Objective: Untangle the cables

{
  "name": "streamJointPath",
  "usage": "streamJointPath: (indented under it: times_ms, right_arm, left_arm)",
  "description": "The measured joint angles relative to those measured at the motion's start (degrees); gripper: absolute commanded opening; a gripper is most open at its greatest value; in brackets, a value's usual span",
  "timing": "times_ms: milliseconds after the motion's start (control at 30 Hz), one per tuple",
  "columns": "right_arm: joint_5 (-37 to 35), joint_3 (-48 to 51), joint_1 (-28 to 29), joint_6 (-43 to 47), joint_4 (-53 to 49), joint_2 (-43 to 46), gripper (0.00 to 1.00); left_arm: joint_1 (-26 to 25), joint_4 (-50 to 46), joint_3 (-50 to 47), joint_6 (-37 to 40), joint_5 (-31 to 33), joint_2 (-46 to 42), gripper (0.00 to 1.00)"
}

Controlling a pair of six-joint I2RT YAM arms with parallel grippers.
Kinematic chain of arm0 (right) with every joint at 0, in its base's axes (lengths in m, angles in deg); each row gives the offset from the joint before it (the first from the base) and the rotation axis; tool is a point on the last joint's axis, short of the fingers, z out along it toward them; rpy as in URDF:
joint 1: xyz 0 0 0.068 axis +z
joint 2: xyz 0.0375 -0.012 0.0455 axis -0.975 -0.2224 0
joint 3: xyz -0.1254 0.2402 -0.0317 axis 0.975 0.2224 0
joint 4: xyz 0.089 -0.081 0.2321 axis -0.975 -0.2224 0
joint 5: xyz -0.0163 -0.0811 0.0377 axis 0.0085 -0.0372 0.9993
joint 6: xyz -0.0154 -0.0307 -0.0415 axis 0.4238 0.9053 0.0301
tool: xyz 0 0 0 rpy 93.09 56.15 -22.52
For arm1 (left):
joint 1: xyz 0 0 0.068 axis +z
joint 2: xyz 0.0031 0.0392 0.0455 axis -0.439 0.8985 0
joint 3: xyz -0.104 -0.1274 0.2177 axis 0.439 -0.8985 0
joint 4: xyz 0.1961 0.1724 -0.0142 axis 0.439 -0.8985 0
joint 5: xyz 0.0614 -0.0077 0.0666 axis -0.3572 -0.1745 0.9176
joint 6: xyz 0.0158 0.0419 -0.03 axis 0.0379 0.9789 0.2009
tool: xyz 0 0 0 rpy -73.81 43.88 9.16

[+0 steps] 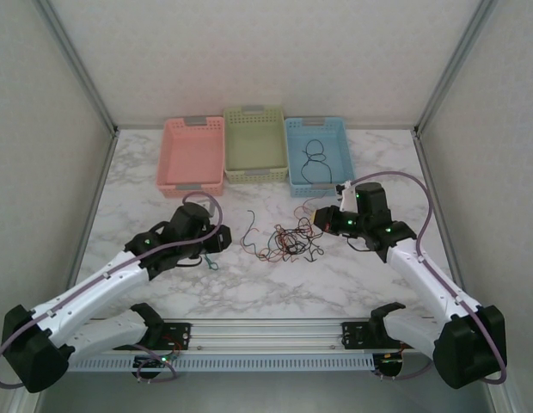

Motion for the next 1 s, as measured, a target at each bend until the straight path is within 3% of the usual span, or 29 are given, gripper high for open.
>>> streamJointPath:
  times_ms: [167, 533, 667, 867, 1000]
  right_arm:
    - [-1.49, 0.0, 0.0, 0.24, -0.15, -0.48, 0.0]
    - [-4.04, 0.17, 0.0, 0.85, -1.36, -0.87, 0.0]
    - [-4.5, 0.87, 0.0, 0.85, -1.33, -1.31, 0.0]
    - [-4.85, 1.14, 0.0, 0.85, -1.29, -2.16, 0.0]
    - [-4.87, 1.31, 0.0, 0.87, -1.27, -2.19, 0.0]
  left_arm:
    - [0.0, -1.84, -0.39, -1.42, 5.51, 3.06, 0.63]
    - [-0.28, 1.49, -8.9, -6.75, 6.75, 14.03, 0.59]
    - [-0.5, 3.39, -10.19, -7.89, 6.73, 16.06, 0.44]
    - [-0.66, 4.76, -10.4, -8.17, 6.8, 17.51, 0.12]
    - [-0.7, 4.7, -10.4, -7.74, 7.3, 16.15, 0.0]
